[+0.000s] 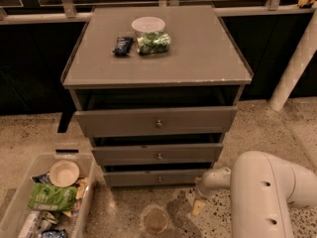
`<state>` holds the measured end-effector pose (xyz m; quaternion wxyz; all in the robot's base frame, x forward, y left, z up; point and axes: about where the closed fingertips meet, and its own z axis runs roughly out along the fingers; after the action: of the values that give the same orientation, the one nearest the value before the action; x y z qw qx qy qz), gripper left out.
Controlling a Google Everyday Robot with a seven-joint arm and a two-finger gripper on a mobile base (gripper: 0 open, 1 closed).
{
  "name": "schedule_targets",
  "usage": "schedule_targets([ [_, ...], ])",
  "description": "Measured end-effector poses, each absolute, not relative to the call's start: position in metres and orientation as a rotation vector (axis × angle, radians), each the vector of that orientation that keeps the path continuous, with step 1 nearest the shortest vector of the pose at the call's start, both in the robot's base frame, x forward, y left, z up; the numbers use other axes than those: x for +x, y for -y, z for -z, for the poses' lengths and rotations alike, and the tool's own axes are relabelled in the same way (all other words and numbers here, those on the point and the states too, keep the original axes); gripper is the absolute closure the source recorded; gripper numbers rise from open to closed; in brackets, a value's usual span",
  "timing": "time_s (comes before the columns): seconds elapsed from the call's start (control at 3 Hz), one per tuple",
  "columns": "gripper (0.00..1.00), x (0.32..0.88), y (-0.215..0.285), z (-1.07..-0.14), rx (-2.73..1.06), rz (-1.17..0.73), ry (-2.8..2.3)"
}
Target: Open bottom drawer
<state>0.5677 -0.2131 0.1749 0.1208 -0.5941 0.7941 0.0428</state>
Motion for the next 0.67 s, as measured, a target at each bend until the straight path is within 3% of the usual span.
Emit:
schedule_targets([
  [0.33, 0.0, 0.568, 0.215, -0.172, -1.741, -0.171, -2.303],
  [0.67, 0.0, 0.559, 0.202, -0.152, -1.682, -0.379, -2.294],
])
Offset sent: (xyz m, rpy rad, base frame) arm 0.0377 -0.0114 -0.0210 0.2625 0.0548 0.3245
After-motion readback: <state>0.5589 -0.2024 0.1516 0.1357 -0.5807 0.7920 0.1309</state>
